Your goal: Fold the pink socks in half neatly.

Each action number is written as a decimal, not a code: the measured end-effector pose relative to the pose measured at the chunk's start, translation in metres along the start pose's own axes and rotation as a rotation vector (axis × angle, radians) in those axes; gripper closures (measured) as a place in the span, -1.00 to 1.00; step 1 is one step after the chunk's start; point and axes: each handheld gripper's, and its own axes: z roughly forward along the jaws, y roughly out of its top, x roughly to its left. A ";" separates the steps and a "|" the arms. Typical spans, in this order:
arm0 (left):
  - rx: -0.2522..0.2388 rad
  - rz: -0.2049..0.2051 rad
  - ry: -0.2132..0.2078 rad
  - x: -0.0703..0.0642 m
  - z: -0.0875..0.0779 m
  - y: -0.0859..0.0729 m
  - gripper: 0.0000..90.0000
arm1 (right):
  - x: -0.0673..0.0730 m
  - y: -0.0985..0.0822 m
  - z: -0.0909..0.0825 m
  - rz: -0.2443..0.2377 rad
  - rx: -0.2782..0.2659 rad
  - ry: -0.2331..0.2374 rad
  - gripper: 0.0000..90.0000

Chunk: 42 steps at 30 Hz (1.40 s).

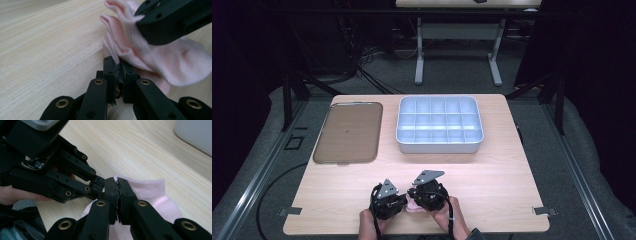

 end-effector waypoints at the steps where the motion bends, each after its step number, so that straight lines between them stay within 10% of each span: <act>1: 0.000 0.000 0.000 0.000 0.000 0.000 0.88 | 0.000 -0.001 0.002 0.002 0.005 -0.001 0.94; 9: 0.000 0.000 0.000 0.000 0.000 0.000 0.88 | -0.012 -0.006 -0.008 0.020 -0.032 0.067 0.50; 16: -0.001 -0.001 0.001 0.000 0.000 0.000 0.89 | -0.033 -0.019 -0.040 0.088 -0.083 -0.007 0.32; 26: -0.002 0.000 0.002 0.000 0.000 0.000 0.88 | -0.035 -0.040 -0.013 0.080 0.051 -0.049 0.59; 42: -0.005 0.000 0.015 -0.001 0.000 0.000 0.83 | -0.032 -0.047 0.006 0.075 0.021 0.017 0.74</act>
